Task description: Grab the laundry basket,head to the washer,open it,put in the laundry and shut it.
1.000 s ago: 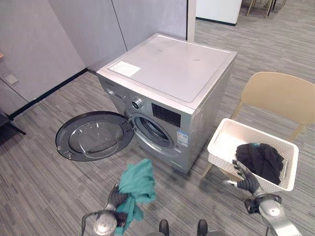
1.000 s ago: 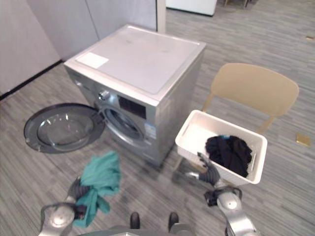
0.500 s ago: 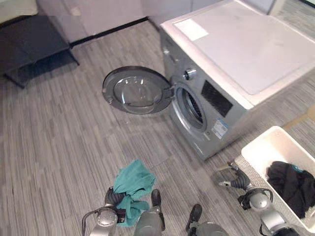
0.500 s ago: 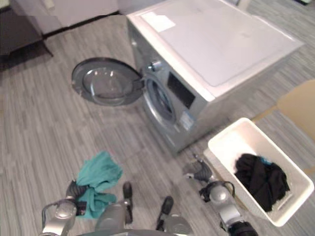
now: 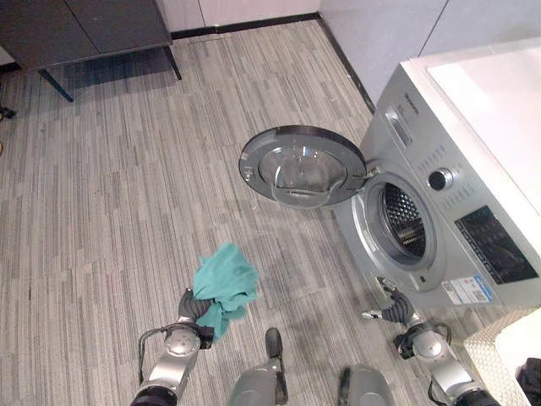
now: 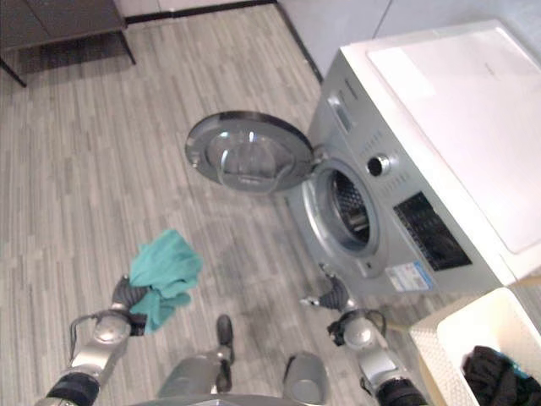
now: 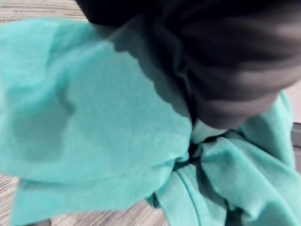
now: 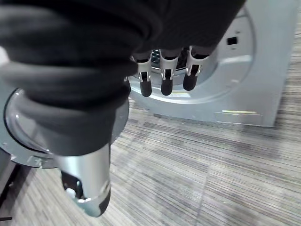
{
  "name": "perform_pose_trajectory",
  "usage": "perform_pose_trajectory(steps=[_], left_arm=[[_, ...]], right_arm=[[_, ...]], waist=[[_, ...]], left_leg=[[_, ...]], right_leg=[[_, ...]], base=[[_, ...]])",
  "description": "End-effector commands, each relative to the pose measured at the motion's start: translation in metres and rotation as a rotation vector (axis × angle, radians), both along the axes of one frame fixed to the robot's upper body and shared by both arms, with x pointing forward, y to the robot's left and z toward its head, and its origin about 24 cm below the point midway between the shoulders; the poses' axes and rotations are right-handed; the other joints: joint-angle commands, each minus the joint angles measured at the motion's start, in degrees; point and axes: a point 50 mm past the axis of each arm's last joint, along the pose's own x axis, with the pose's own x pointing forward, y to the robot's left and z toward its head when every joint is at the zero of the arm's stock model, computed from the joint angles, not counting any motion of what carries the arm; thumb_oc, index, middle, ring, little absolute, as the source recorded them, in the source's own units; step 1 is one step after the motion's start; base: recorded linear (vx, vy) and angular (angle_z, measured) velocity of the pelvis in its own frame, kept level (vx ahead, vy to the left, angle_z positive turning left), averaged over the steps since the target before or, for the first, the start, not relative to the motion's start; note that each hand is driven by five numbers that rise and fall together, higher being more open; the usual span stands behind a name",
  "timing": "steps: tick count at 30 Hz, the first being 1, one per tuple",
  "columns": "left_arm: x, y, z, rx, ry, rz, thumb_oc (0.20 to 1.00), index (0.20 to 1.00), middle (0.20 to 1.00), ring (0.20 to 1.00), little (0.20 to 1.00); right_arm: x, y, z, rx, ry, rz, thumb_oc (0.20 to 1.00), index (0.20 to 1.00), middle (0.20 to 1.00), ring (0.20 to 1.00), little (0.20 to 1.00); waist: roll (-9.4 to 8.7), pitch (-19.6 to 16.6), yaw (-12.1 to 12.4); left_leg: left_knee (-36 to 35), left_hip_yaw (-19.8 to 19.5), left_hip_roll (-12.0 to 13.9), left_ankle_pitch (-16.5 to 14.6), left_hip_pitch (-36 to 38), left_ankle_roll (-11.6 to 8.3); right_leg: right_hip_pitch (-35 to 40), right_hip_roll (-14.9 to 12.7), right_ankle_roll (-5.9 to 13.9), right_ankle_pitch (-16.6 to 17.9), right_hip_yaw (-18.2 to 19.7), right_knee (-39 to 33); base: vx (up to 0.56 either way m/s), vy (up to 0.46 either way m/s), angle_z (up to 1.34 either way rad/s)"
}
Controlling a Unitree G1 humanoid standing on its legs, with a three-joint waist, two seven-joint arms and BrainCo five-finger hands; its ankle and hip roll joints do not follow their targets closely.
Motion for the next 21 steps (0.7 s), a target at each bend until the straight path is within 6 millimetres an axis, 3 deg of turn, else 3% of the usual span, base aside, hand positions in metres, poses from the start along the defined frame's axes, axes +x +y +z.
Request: perform_pose_trajectory(steps=[1,3,5,9,10,11,14,15,18,19,20,21], left_arm=[[-0.009,0.0,0.001,0.006,-0.032,-0.007,0.2,0.2,0.2,0.2,0.2],[-0.008,-0.003,0.0,-0.008,-0.027,-0.008,0.2,0.2,0.2,0.2,0.2],[-0.008,-0.006,-0.001,-0.018,-0.026,-0.017,0.2,0.2,0.2,0.2,0.2],[-0.011,-0.014,-0.003,-0.026,-0.013,-0.063,0.2,0.2,0.2,0.2,0.2],[-0.012,-0.02,-0.003,-0.041,-0.005,-0.105,0.2,0.2,0.2,0.2,0.2],[-0.011,-0.023,-0.004,-0.041,-0.003,-0.114,0.2,0.2,0.2,0.2,0.2],[-0.011,-0.03,-0.006,-0.047,0.003,-0.141,0.2,0.2,0.2,0.2,0.2],[-0.009,-0.034,-0.005,-0.049,0.001,-0.163,0.2,0.2,0.2,0.2,0.2],[-0.005,-0.044,-0.003,-0.043,-0.007,-0.228,0.2,0.2,0.2,0.2,0.2],[-0.005,-0.044,-0.003,-0.043,-0.007,-0.229,0.2,0.2,0.2,0.2,0.2],[-0.002,-0.048,-0.001,-0.042,-0.016,-0.247,0.2,0.2,0.2,0.2,0.2],[-0.002,-0.048,-0.001,-0.041,-0.016,-0.247,0.2,0.2,0.2,0.2,0.2]], right_arm=[[0.006,-0.001,0.007,-0.052,-0.05,0.031,1.0,1.0,1.0,1.0,1.0],[0.005,0.0,0.004,-0.052,-0.032,0.034,1.0,1.0,1.0,1.0,1.0],[0.004,0.001,0.002,-0.057,-0.024,0.041,1.0,1.0,1.0,1.0,1.0],[-0.001,-0.003,0.0,-0.044,-0.015,0.028,1.0,1.0,1.0,1.0,1.0],[-0.003,-0.007,-0.001,-0.058,-0.003,0.026,1.0,1.0,1.0,1.0,1.0],[-0.001,-0.008,0.001,-0.056,-0.015,0.024,1.0,1.0,1.0,1.0,1.0],[-0.002,-0.012,0.0,-0.062,-0.007,0.016,1.0,1.0,1.0,1.0,1.0],[-0.002,-0.015,0.001,-0.07,-0.006,0.01,1.0,1.0,1.0,1.0,1.0],[-0.003,-0.017,0.0,-0.062,-0.005,-0.002,1.0,1.0,1.0,1.0,1.0],[-0.003,-0.017,0.0,-0.061,-0.006,-0.002,1.0,1.0,1.0,1.0,1.0],[-0.003,-0.019,-0.001,-0.069,0.0,-0.007,1.0,1.0,1.0,1.0,1.0],[-0.003,-0.019,-0.001,-0.069,-0.001,-0.007,1.0,1.0,1.0,1.0,1.0]], waist=[[-0.99,0.6,-0.4],[-1.6,0.7,-0.5],[-2.23,0.7,-0.3],[-3.27,-1.0,-1.2],[-4.24,-0.9,-1.4],[-4.3,-0.7,-1.2],[-4.0,-0.7,-1.1],[-3.98,-0.7,-1.1],[-2.9,-0.9,-1.0],[-2.96,-1.0,-1.1],[-2.36,-0.6,-0.5],[-2.37,-0.7,-0.6]], left_leg=[[4.3,-2.6,1.0,-8.0,0.1,-3.37],[4.9,-4.1,0.3,-10.4,2.1,-3.51],[6.1,-3.1,0.1,-10.9,2.5,-3.41],[9.9,-3.3,0.3,-12.7,3.0,-5.35],[19.4,-1.8,2.5,-13.3,-0.2,-6.79],[23.4,-1.8,3.6,-12.7,-1.7,-7.11],[24.7,-3.0,4.2,-12.5,-2.8,-7.08],[23.5,-4.2,3.7,-13.1,-4.0,-6.75],[13.3,-12.6,1.5,-8.9,-4.9,-8.06],[13.0,-12.6,1.4,-8.6,-4.9,-8.05],[10.5,-20.0,-0.2,-6.2,-7.0,-8.71],[10.3,-20.1,-0.3,-5.9,-7.1,-8.71]], right_leg=[[3.2,3.7,1.78,4.2,-2.7,-14.1],[2.3,4.4,2.91,5.5,-5.7,-18.3],[2.3,3.2,2.51,6.7,-10.2,-18.7],[6.8,4.6,1.42,6.0,-9.0,-23.9],[9.3,4.9,0.27,6.5,-8.1,-26.4],[10.6,5.6,-0.46,6.5,-7.2,-27.5],[12.2,6.4,-1.0,5.8,-6.1,-28.6],[12.8,6.5,-0.97,5.4,-5.2,-29.0],[13.3,8.0,-0.65,4.7,-0.8,-28.9],[13.1,7.9,-0.65,4.8,-0.8,-28.9],[13.5,8.9,-0.7,3.8,2.6,-27.9],[13.3,8.9,-0.69,3.9,2.5,-27.9]], base=[[0.28,0.014,0.2],[0.28,-0.045,-0.02],[0.09,-0.056,0.12],[0.18,-0.16,0.09],[0.09,-0.155,0.61],[0.09,-0.155,0.66],[0.1,-0.018,-0.1],[0.21,0.085,-0.58],[0.19,0.118,-0.62],[0.2,0.136,-0.99],[0.13,0.097,-1.05],[0.19,0.157,-1.16]])
